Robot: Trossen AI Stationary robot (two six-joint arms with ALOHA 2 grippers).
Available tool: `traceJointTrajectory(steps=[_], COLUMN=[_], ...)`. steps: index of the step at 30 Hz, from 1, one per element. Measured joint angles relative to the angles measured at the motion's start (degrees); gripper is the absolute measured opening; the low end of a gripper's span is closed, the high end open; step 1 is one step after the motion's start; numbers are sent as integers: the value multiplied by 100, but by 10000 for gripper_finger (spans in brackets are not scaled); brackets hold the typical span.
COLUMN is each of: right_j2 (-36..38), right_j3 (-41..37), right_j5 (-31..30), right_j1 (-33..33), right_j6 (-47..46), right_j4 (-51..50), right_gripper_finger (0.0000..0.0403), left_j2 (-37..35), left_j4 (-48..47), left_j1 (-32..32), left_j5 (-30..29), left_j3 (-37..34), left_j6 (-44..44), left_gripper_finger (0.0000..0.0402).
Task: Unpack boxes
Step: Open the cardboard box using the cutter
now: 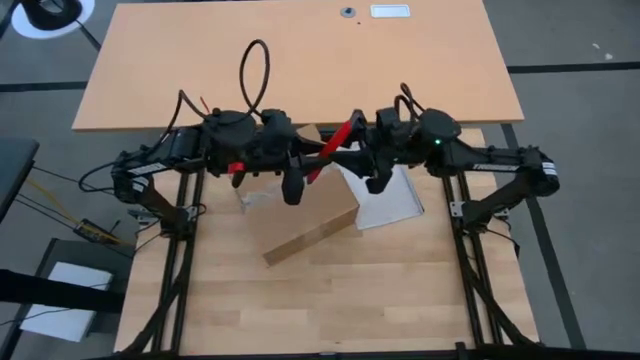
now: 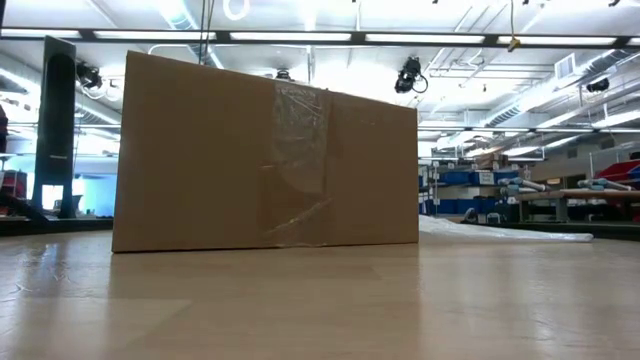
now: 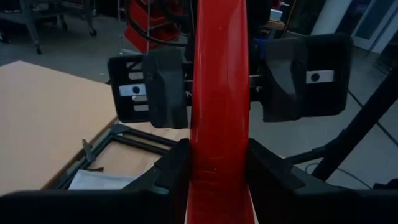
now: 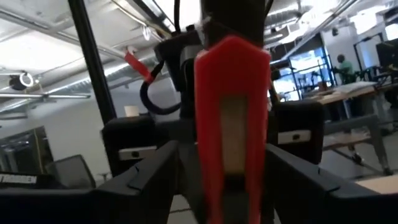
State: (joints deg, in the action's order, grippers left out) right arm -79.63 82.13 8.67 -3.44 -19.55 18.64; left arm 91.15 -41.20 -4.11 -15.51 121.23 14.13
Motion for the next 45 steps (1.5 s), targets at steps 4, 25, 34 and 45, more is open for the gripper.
traceJointTrajectory(steps=[4,25,34,45], right_j2=[-5,36,-650,-845], right_j3=[25,559,1779,2008], right_j5=[-13,443,1132,1195], right_j1=[-78,-457,-553,-580], right_j6=[21,-99,-83,79], right_j4=[124,-901,-2383,-2611], right_gripper_finger=[226,117,117,117], left_j2=[4,-315,-97,-22], left_j4=[116,-350,-469,-350], left_j1=[-1,111,342,366], left_j5=[0,-248,162,527], left_j3=[0,7,9,-4], left_j6=[0,341,421,455], left_gripper_finger=[136,210,212,213])
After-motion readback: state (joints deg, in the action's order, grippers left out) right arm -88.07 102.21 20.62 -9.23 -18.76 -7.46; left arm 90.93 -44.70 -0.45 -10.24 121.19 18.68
